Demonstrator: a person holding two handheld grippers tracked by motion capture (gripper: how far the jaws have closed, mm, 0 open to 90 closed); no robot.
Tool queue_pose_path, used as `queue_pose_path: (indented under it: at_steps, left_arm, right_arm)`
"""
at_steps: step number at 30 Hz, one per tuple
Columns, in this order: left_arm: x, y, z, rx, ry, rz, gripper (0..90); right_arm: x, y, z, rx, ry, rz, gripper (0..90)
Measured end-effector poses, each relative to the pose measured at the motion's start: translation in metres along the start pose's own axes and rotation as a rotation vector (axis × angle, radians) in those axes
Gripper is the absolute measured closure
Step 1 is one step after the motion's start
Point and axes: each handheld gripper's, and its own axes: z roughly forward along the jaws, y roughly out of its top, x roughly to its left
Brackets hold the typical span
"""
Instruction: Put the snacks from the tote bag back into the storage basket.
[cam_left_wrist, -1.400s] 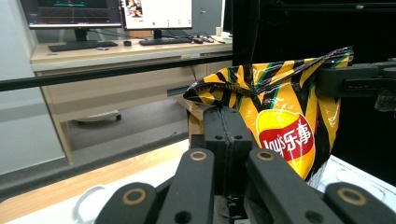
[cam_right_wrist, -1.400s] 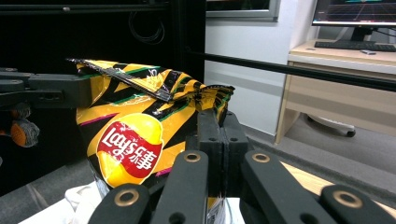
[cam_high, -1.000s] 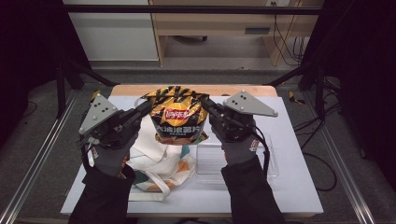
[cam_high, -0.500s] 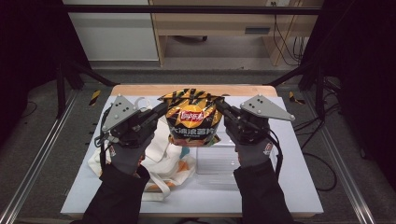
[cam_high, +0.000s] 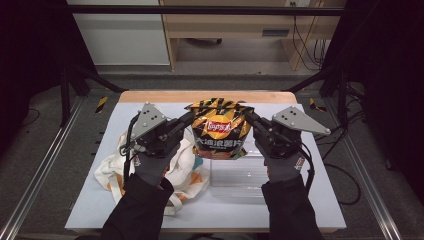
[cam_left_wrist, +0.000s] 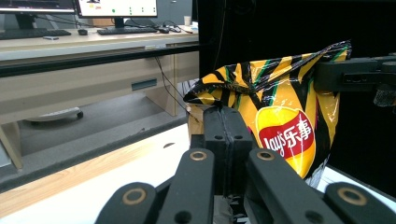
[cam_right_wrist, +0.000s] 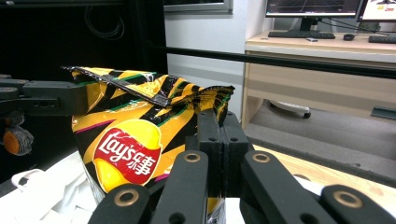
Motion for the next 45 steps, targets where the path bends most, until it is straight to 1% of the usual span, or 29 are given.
queue_pose_path:
  at_steps: [9, 20, 25, 27, 29, 32, 34, 38, 43, 45]
  left_arm:
    - [-0.009, -0.002, 0.015, 0.004, -0.014, 0.003, 89.8]
    - [-0.022, -0.004, 0.032, 0.011, -0.035, 0.016, 89.8]
    - [-0.027, -0.006, 0.038, 0.017, -0.044, 0.019, 89.8]
    - [-0.029, -0.007, 0.041, 0.025, -0.046, 0.027, 89.8]
    - [-0.031, -0.008, 0.043, 0.023, -0.047, 0.023, 89.8]
    - [-0.032, -0.01, 0.044, 0.024, -0.047, 0.024, 89.8]
    - [-0.033, -0.013, 0.045, 0.036, -0.048, 0.033, 89.8]
    - [-0.033, -0.02, 0.049, 0.043, -0.049, 0.014, 89.8]
    - [-0.032, -0.028, 0.053, 0.061, -0.047, 0.016, 89.8]
    - [-0.032, -0.031, 0.054, 0.066, -0.048, 0.011, 89.8]
  right_arm:
    - [-0.013, -0.005, -0.007, 0.008, -0.026, 0.004, 89.8]
    - [-0.029, -0.011, -0.017, 0.011, -0.058, 0.014, 89.7]
    - [-0.035, -0.015, -0.021, 0.011, -0.067, 0.021, 89.7]
    - [-0.038, -0.016, -0.022, 0.012, -0.069, 0.025, 89.7]
    - [-0.04, -0.017, -0.023, 0.012, -0.072, 0.025, 89.7]
    - [-0.043, -0.021, -0.024, 0.012, -0.067, 0.031, 89.7]
    - [-0.045, -0.024, -0.023, 0.015, -0.066, 0.033, 89.7]
    - [-0.047, -0.031, -0.022, 0.025, -0.061, 0.039, 89.7]
    - [-0.049, -0.038, -0.019, 0.04, -0.059, 0.047, 89.7]
    - [-0.05, -0.041, -0.017, 0.048, -0.061, 0.046, 89.6]
